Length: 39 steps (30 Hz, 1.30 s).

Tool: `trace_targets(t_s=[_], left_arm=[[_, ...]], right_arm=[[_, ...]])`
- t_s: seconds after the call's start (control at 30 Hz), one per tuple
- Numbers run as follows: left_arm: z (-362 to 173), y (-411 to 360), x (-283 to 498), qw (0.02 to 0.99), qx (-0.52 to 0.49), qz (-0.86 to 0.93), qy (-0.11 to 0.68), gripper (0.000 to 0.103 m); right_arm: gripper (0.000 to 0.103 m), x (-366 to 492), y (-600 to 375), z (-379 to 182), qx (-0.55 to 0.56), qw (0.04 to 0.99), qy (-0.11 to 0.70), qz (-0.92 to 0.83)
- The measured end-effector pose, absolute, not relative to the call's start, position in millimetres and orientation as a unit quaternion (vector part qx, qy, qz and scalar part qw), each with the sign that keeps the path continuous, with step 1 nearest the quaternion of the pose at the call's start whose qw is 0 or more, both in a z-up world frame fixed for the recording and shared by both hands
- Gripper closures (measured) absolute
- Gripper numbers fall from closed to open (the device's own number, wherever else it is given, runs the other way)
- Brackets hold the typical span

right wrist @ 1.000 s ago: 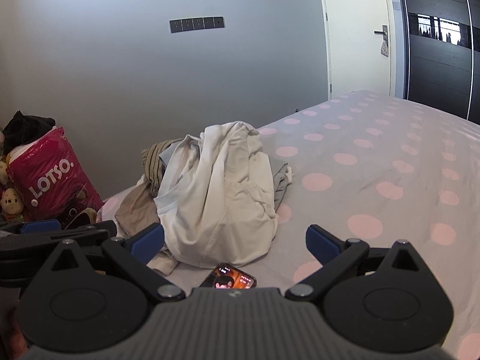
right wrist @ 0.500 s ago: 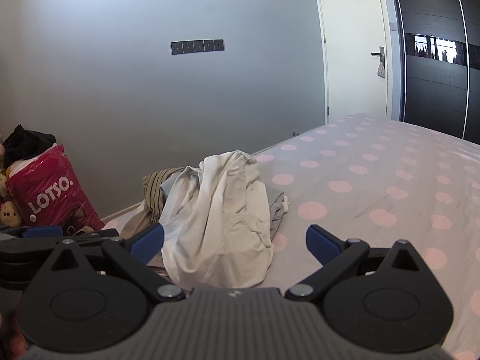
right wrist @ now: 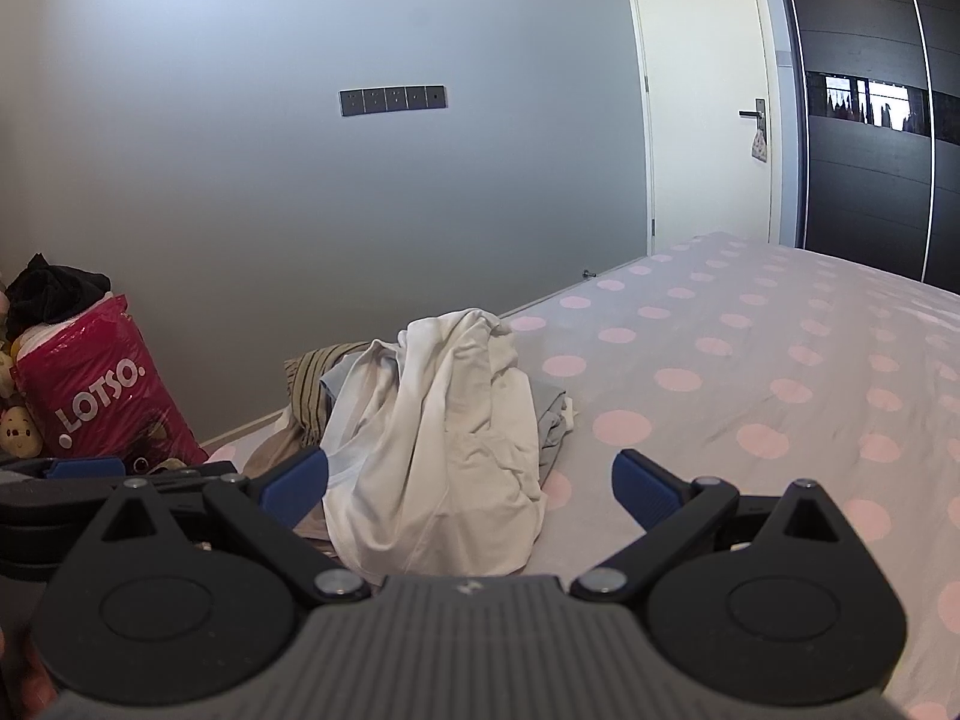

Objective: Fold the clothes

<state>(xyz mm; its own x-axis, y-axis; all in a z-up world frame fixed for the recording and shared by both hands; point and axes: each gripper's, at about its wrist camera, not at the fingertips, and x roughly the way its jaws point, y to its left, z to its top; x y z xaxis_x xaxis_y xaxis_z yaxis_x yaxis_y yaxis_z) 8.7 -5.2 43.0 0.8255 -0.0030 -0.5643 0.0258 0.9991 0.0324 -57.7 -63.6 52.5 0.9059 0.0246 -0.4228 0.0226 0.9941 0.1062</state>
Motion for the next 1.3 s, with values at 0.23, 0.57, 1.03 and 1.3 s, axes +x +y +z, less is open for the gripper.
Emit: trace_targets(t_s=[0.23,0.57,1.03,1.3], left_arm=[[44.1,-4.7,9.5,0.955,0.018,-0.008,0.296,0.027],[44.3,-4.8,8.8,0.955,0.016,-0.010,0.296,0.027],[43.6,-4.8,9.8,0.955,0.014,-0.012,0.297,0.027],[39.1,-7.2,16.7,0.954,0.014,-0.019,0.299,0.027]], right_arm=[[0.001,-58.2,-63.0,52.4,0.054,0.975,0.215,-0.001],[0.001,-59.0,-64.3,53.7,0.056,0.975,0.215,-0.002],[0.001,-60.6,-65.5,52.4,0.057,0.975,0.215,-0.001],[0.001,-56.4,-66.3,52.2,0.058,0.974,0.219,-0.002]])
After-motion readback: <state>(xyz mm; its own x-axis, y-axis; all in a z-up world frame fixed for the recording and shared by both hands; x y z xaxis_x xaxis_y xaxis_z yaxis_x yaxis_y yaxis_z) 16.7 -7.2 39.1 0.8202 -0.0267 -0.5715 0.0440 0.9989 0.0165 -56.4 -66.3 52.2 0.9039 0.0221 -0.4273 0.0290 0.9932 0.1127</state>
